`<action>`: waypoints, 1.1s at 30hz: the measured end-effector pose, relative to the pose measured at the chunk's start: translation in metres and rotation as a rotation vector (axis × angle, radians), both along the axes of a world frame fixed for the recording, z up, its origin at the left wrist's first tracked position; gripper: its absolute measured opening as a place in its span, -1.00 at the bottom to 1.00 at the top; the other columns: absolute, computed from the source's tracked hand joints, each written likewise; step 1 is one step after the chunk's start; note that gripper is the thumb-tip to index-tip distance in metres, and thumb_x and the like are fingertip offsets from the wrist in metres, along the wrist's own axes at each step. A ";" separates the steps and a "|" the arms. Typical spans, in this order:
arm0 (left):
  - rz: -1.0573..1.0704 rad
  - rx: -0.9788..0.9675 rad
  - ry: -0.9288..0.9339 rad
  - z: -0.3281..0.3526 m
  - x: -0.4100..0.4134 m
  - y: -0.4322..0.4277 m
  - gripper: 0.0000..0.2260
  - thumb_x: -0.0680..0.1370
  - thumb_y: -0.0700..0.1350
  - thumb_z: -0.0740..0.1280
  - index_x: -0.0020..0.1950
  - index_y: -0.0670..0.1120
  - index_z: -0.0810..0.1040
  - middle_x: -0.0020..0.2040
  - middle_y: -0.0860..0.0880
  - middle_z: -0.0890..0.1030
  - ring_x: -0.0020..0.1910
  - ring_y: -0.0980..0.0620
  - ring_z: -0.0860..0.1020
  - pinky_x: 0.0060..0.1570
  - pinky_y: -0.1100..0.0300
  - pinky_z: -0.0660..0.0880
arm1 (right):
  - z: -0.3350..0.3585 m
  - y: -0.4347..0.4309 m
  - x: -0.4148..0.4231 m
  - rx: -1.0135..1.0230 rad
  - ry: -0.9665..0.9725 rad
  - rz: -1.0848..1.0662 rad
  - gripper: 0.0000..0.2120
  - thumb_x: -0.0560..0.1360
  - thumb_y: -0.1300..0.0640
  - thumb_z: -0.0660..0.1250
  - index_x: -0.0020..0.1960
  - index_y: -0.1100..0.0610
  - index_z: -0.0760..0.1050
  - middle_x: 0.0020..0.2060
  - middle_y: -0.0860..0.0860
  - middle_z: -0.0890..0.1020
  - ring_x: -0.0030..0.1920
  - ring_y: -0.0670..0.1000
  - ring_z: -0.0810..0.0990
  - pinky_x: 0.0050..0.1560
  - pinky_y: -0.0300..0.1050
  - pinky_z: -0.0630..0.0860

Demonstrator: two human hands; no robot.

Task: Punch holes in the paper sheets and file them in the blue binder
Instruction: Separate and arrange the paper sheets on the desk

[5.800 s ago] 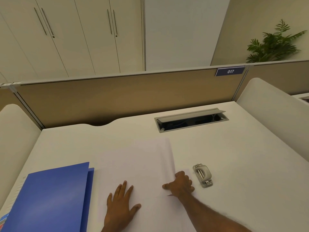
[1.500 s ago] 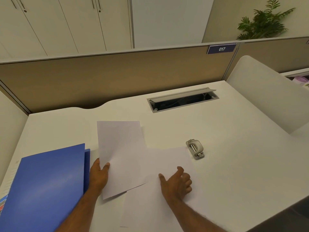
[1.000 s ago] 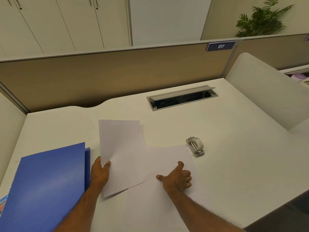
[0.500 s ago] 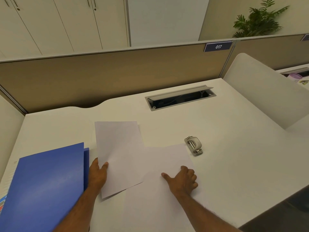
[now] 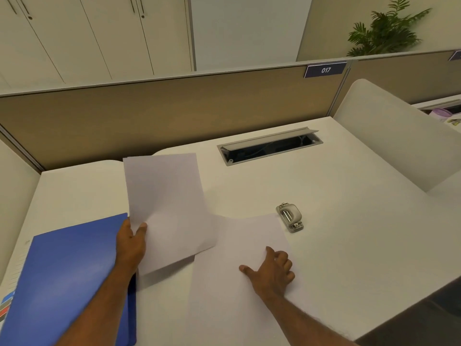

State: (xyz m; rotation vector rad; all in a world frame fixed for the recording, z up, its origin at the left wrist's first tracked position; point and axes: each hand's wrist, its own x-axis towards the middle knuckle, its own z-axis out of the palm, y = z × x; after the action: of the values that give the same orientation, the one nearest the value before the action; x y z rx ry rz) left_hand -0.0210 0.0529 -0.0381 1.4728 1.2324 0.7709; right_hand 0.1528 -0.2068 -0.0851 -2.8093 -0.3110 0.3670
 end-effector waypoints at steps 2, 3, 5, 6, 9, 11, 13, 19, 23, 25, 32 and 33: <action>0.003 0.043 -0.028 0.012 -0.001 0.010 -0.66 0.60 -0.20 0.21 0.38 -0.17 0.37 0.26 -0.19 0.52 0.20 -0.20 0.51 0.22 -0.07 0.44 | 0.000 0.000 0.001 -0.007 0.010 -0.005 -0.10 0.19 -0.42 0.41 0.40 -0.05 0.26 0.24 -0.01 0.33 0.25 0.05 0.31 0.14 -0.02 0.29; 0.012 0.068 -0.033 0.018 -0.003 0.015 -0.66 0.61 -0.20 0.21 0.39 -0.18 0.36 0.27 -0.19 0.51 0.21 -0.21 0.50 0.22 -0.07 0.43 | 0.001 0.000 0.001 -0.008 0.014 -0.003 -0.09 0.19 -0.42 0.41 0.40 -0.05 0.25 0.24 -0.01 0.32 0.25 0.05 0.31 0.14 -0.03 0.29; 0.027 0.118 -0.036 0.031 -0.004 0.024 -0.65 0.61 -0.18 0.21 0.39 -0.19 0.34 0.28 -0.20 0.50 0.21 -0.21 0.48 0.20 -0.05 0.43 | 0.002 0.002 0.002 -0.014 0.020 -0.004 -0.09 0.19 -0.42 0.42 0.40 -0.05 0.25 0.24 -0.01 0.32 0.25 0.05 0.31 0.14 -0.03 0.29; 0.031 0.137 -0.040 0.036 -0.005 0.028 -0.65 0.61 -0.17 0.21 0.40 -0.19 0.34 0.29 -0.20 0.49 0.21 -0.21 0.48 0.18 -0.03 0.43 | 0.002 0.003 0.002 -0.019 0.024 -0.005 -0.09 0.19 -0.42 0.42 0.40 -0.05 0.25 0.24 0.00 0.32 0.25 0.05 0.31 0.15 -0.03 0.29; 0.022 0.169 -0.059 0.049 -0.005 0.034 -0.65 0.61 -0.17 0.20 0.39 -0.19 0.34 0.29 -0.19 0.49 0.16 -0.17 0.49 0.13 0.00 0.43 | 0.003 0.005 0.003 -0.035 0.042 -0.010 -0.09 0.18 -0.42 0.42 0.40 -0.04 0.24 0.24 0.01 0.32 0.26 0.06 0.31 0.16 -0.02 0.30; 0.022 0.170 -0.084 0.053 -0.004 0.033 -0.66 0.61 -0.17 0.20 0.39 -0.19 0.34 0.27 -0.17 0.49 0.11 -0.09 0.47 0.11 0.02 0.43 | 0.003 0.005 0.003 -0.034 0.044 -0.015 -0.09 0.18 -0.40 0.44 0.39 -0.04 0.25 0.24 0.01 0.32 0.26 0.06 0.31 0.16 -0.02 0.29; 0.006 0.155 -0.103 0.053 -0.004 0.031 -0.66 0.61 -0.17 0.20 0.39 -0.16 0.34 0.26 -0.14 0.49 0.12 -0.08 0.48 0.11 0.03 0.44 | 0.004 0.008 0.002 0.053 0.003 0.008 -0.13 0.21 -0.35 0.46 0.39 -0.03 0.28 0.24 0.01 0.34 0.27 0.07 0.31 0.19 0.00 0.27; -0.084 0.088 -0.205 0.037 0.012 -0.012 -0.69 0.59 -0.21 0.25 0.33 -0.10 0.42 0.16 -0.08 0.56 0.10 -0.11 0.55 0.14 -0.05 0.50 | 0.037 0.049 0.018 0.764 0.185 0.221 -0.18 0.24 -0.32 0.45 0.36 0.02 0.31 0.25 -0.08 0.45 0.27 -0.06 0.42 0.34 0.03 0.35; -0.194 0.041 -0.295 0.036 0.034 -0.047 -0.76 0.58 -0.14 0.26 0.25 -0.01 0.44 0.08 0.01 0.59 0.03 -0.02 0.58 -0.03 0.08 0.54 | 0.083 0.079 0.042 0.974 0.426 0.312 -0.34 0.41 -0.12 0.43 0.40 0.02 0.24 0.24 -0.10 0.48 0.21 -0.11 0.47 0.09 -0.32 0.47; -0.225 0.055 -0.305 0.035 0.043 -0.060 -0.72 0.60 -0.16 0.23 0.30 0.01 0.40 0.10 0.08 0.57 0.03 0.08 0.57 -0.06 0.19 0.55 | 0.092 0.086 0.051 1.039 0.463 0.345 -0.51 0.50 0.02 0.38 0.36 0.06 0.31 0.20 -0.05 0.53 0.18 -0.04 0.53 0.05 -0.30 0.55; -0.200 0.050 -0.240 0.022 0.053 -0.085 -0.65 0.61 -0.15 0.18 0.40 -0.04 0.28 0.22 0.03 0.51 0.14 0.09 0.51 0.17 0.21 0.48 | 0.077 0.068 0.048 1.129 0.300 0.258 -0.81 0.58 0.11 0.26 0.18 -0.02 0.46 0.07 -0.14 0.62 0.03 -0.21 0.61 0.00 -0.42 0.53; -0.198 0.053 -0.184 0.016 0.052 -0.089 -0.67 0.61 -0.14 0.18 0.38 -0.05 0.30 0.24 -0.01 0.50 0.15 0.06 0.50 0.21 0.15 0.46 | 0.068 0.063 0.046 1.108 0.292 0.262 -0.82 0.58 0.10 0.26 0.16 -0.08 0.46 0.07 -0.17 0.62 0.03 -0.24 0.61 0.03 -0.38 0.54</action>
State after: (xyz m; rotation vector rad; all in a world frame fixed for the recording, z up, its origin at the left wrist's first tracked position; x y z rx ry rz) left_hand 0.0311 -0.0360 -0.0226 1.5052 0.9199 0.7904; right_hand 0.1988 -0.1434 -0.0167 -1.6143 -0.5881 0.4626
